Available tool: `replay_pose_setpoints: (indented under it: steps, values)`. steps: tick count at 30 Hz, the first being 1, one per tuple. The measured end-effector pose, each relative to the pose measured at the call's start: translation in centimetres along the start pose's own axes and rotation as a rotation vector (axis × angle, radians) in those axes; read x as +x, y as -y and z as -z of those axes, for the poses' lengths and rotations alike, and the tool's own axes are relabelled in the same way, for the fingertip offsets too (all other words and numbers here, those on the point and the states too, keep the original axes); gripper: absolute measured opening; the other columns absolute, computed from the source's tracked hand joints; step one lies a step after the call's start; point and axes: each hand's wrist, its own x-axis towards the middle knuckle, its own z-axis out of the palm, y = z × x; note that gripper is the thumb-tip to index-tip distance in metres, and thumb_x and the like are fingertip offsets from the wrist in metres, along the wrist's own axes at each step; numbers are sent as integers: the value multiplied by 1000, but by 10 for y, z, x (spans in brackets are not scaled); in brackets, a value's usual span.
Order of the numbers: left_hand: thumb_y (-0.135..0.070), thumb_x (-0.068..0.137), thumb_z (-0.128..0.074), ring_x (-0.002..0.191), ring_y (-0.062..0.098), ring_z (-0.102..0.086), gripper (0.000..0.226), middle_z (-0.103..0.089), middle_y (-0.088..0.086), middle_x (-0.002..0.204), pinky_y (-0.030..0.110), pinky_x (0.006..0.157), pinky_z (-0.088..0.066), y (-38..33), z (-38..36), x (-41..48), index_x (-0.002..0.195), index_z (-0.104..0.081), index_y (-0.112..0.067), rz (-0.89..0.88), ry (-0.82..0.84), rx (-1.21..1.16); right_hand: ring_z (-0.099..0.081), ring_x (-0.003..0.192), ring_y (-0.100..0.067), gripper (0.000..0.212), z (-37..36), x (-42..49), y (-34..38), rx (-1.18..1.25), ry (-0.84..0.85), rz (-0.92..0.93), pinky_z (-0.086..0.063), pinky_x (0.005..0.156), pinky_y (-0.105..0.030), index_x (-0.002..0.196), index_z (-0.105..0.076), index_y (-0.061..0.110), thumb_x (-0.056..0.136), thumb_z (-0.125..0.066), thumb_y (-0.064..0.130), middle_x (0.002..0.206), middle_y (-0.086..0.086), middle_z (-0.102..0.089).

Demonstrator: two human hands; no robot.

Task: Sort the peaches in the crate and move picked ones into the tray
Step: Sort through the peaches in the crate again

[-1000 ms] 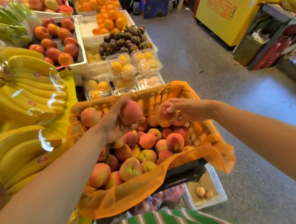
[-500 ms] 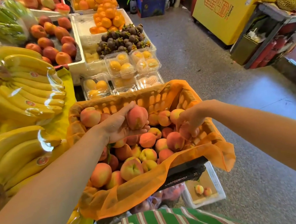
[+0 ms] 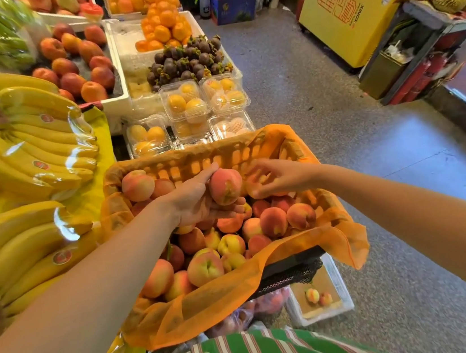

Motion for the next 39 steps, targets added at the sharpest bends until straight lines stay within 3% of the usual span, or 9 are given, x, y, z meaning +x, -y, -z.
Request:
replay_pose_setpoints:
  steps: [2,8,11,14,17,21,30,34,39]
  values:
    - [-61,96,-23,100,32,-66,74,-67,22,112,43,97,-49,-1,-4,1,124,-56,-1,4,5,48,-53,118,-8,75,0,0,19,258,-19,112,-50,93,-26,142,-35,34,79,-75,39,138,9,-46]
    - [-63,96,-15,99,32,-67,78,-69,20,111,40,89,-50,-1,3,-6,116,-62,-4,-20,-30,180,-58,115,-11,68,-16,15,42,294,-34,240,-53,94,-28,134,-48,26,75,-81,30,128,1,-55]
    - [-60,97,-24,85,27,-65,66,-71,10,91,33,70,-48,-4,19,-13,94,-67,-10,-187,-405,491,-60,109,-12,61,-17,21,44,284,-37,212,-54,91,-25,132,-51,21,78,-78,28,121,0,-59]
    - [-41,89,-57,95,27,-57,25,-61,6,96,36,74,-44,-1,53,-22,90,-65,-17,-452,-1021,1184,-62,105,-13,55,-21,31,43,276,-13,151,-53,88,-24,129,-53,19,80,-76,31,116,1,-61]
    - [-42,75,-69,106,33,-48,48,-54,14,110,42,85,-41,4,82,-33,110,-57,-11,-297,-1270,1476,-61,99,-8,53,-26,41,43,230,10,121,-52,83,-17,129,-53,16,83,-72,34,111,6,-61]
    - [-63,66,-73,112,30,-43,77,-51,12,117,39,90,-41,16,98,-30,115,-51,-8,-134,-1296,1649,-60,98,-5,54,-34,52,46,228,33,108,-53,79,-18,131,-52,18,84,-71,34,110,9,-60]
    - [-42,55,-85,110,28,-42,66,-56,6,110,37,88,-38,19,103,-25,108,-55,-17,-480,-1153,1591,-61,104,-12,54,-44,64,41,274,-7,78,-55,80,-22,128,-53,21,81,-74,35,114,6,-60]
    - [-34,59,-83,107,27,-47,57,-61,4,105,37,90,-36,19,108,-28,105,-57,-16,-614,-1070,1519,-61,109,-19,56,-44,63,40,351,-77,57,-55,92,-37,127,-53,21,78,-77,33,117,-2,-61]
    - [-47,67,-78,118,29,-41,72,-52,10,122,40,103,-31,13,100,-24,126,-51,-16,-424,-991,1681,-61,109,-22,55,-46,55,45,401,-116,43,-56,90,-39,127,-52,20,79,-76,33,118,-5,-61]
